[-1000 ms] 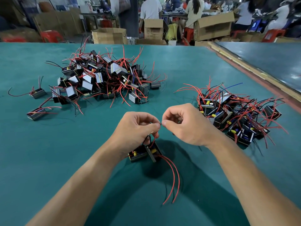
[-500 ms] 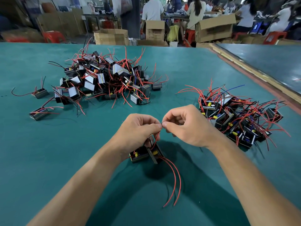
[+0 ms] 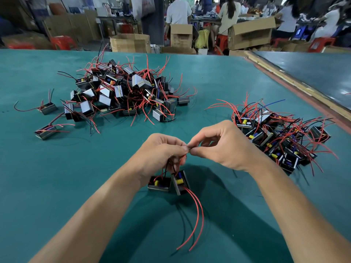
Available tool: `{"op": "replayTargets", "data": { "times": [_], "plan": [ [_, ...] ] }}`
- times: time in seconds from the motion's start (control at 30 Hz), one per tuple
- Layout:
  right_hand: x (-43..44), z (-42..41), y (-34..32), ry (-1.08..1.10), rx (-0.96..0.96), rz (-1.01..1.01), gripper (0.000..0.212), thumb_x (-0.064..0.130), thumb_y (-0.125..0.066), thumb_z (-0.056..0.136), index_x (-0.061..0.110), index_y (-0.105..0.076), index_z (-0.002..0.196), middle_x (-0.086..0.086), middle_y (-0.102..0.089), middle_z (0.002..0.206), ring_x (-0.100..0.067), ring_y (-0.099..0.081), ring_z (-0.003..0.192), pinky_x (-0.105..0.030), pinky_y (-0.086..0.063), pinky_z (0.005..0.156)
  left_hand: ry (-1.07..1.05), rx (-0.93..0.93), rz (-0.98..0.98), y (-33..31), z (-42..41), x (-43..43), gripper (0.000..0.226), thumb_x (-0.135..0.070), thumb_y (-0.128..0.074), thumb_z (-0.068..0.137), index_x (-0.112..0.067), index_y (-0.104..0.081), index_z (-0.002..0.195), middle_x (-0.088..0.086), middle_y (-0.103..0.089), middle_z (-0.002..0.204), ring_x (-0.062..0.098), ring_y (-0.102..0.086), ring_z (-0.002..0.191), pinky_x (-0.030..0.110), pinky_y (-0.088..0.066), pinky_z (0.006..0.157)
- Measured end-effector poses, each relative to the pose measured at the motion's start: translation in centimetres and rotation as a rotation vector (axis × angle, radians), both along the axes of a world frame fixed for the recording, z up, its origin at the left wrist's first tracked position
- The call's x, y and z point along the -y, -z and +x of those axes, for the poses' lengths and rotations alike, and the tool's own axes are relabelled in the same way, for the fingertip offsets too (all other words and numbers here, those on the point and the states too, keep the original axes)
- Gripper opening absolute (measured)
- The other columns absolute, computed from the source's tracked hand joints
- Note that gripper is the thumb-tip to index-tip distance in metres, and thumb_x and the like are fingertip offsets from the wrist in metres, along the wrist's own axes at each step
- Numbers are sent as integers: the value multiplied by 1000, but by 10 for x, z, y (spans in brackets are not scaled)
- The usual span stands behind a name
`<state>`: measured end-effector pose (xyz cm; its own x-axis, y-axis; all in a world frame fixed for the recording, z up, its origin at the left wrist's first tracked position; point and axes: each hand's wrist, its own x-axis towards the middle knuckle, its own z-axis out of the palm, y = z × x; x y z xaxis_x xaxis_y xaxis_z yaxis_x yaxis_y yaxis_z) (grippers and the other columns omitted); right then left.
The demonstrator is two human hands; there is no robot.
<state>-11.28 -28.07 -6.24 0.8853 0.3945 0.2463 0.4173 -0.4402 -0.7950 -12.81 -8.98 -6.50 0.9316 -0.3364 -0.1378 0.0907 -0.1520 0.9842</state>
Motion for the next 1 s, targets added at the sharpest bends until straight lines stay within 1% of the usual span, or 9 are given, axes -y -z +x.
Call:
{"op": "replayTargets", "data": {
  "times": [0.13, 0.23, 0.33, 0.47, 0.53, 0.67, 0.77, 0.87, 1.0],
  "plan": [
    [0, 0, 0, -9, -20, 11, 19, 11, -85, 77, 28, -78, 72, 1, -67, 59, -3, -45, 50, -19, -34, 50, 12, -1, 7, 1, 0, -1, 17, -3, -59, 91, -3, -67, 76, 5, -60, 57, 12, -46, 45, 19, -41, 46],
    [1, 0, 0, -22, -24, 2, 17, 10, -84, 78, 25, -77, 70, 14, -62, 50, 1, -44, 44, -9, -32, 47, 21, 18, 17, 2, 0, -1, 17, -2, -59, 91, -2, -67, 76, 6, -60, 58, 12, -47, 44, 18, -40, 45],
    [2, -1, 0, -34, -28, -9, 14, 16, -83, 79, 16, -75, 67, 14, -60, 49, 1, -43, 44, -9, -32, 48, 28, 41, 10, 4, -2, 0, 14, -1, -61, 92, -1, -67, 79, 4, -62, 58, 9, -47, 43, 16, -39, 44],
    [3, -3, -3, -77, -108, 53, 15, 18, -78, 82, 8, -73, 71, -12, -65, 62, -13, -52, 57, -32, -43, 58, 33, 77, -25, 5, -3, 1, 9, -5, -65, 90, 1, -67, 84, 3, -65, 60, 9, -47, 44, 17, -42, 46],
    [2, -3, -3, -67, -168, 82, 15, 9, -74, 86, 3, -71, 73, -11, -65, 62, -19, -57, 61, -38, -50, 63, 22, 107, -23, 6, -3, 1, 9, -4, -65, 90, 1, -67, 84, 3, -67, 61, 10, -47, 44, 17, -42, 46],
    [0, -2, -4, -40, -366, 88, 21, 5, -65, 92, 7, -66, 71, 2, -59, 58, -12, -53, 55, -26, -52, 57, -20, 214, 51, 9, -3, 4, 17, -2, -65, 91, -10, -69, 77, 1, -70, 62, 12, -47, 46, 19, -42, 47],
    [-3, 0, -1, 20, -511, 131, 24, 7, -62, 94, 9, -63, 70, 3, -54, 55, -8, -50, 48, -23, -49, 51, -92, 361, 174, 14, -4, 8, 19, -5, -67, 89, -18, -69, 75, -3, -72, 64, 6, -54, 49, 17, -43, 50],
    [-9, 1, 5, 120, -378, 156, 17, 9, -69, 90, 10, -64, 74, 7, -56, 52, -8, -52, 46, -23, -49, 50, -146, 403, 198, 14, -3, 8, 17, -6, -68, 89, -18, -70, 77, -3, -72, 64, 1, -53, 45, 13, -40, 49],
    [-12, 1, 8, 126, -65, 129, 14, 7, -73, 86, 15, -69, 75, 7, -64, 61, -10, -55, 56, -34, -50, 54, -188, 266, 78, 10, 0, 5, 14, -3, -65, 91, -9, -70, 79, -2, -70, 59, 3, -48, 40, 15, -42, 44]
  ]
}}
